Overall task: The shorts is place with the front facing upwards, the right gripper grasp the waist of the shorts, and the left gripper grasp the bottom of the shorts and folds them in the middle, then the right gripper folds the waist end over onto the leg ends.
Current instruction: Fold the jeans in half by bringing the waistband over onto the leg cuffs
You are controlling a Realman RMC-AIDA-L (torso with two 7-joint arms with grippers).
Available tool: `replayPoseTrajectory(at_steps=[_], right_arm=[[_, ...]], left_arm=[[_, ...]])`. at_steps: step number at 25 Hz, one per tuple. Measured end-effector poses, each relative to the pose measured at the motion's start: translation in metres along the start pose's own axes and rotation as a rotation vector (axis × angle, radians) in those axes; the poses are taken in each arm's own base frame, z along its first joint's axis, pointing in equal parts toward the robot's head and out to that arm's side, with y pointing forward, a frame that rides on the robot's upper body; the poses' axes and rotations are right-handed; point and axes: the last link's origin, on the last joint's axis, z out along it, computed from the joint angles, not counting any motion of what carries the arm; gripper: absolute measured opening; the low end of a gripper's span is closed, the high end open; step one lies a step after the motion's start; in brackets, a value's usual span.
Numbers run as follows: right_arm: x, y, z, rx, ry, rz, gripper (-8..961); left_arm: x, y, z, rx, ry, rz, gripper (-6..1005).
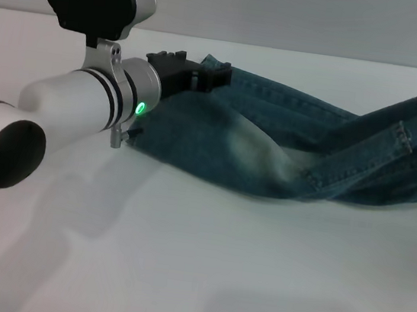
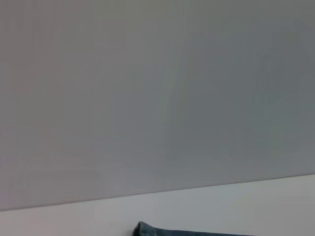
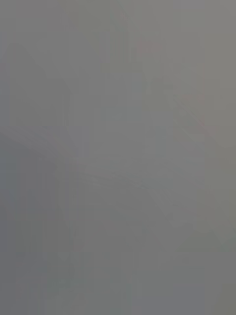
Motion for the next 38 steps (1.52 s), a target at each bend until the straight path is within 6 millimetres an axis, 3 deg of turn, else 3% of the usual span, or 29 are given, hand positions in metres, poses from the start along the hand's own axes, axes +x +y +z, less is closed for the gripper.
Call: replayPoseTrajectory(at_steps=[8,18,26,38], right_arm=[[-0.001,0.018,0.042,-0.084,0.122,-0.002,3],[0.029,0.053,0.115,-0.224,0.336,-0.042,2],[0.054,0.075,0.161,-0.262,0.478,-0.099,3],[0.085,0.086,0.193,-0.238,0.615,-0.195,2]], left_arm=[[-0.008,0.009,0.003,-0.028,-0.008,-0.01,827],[-0.023,0.02,0.005,-0.059,-0.025,-0.045,827],[-0.034,0.034,0.004,-0.098,-0.035,-0.051,827],[-0.051,0.043,0.002,-0.125,-0.056,-0.103,827]])
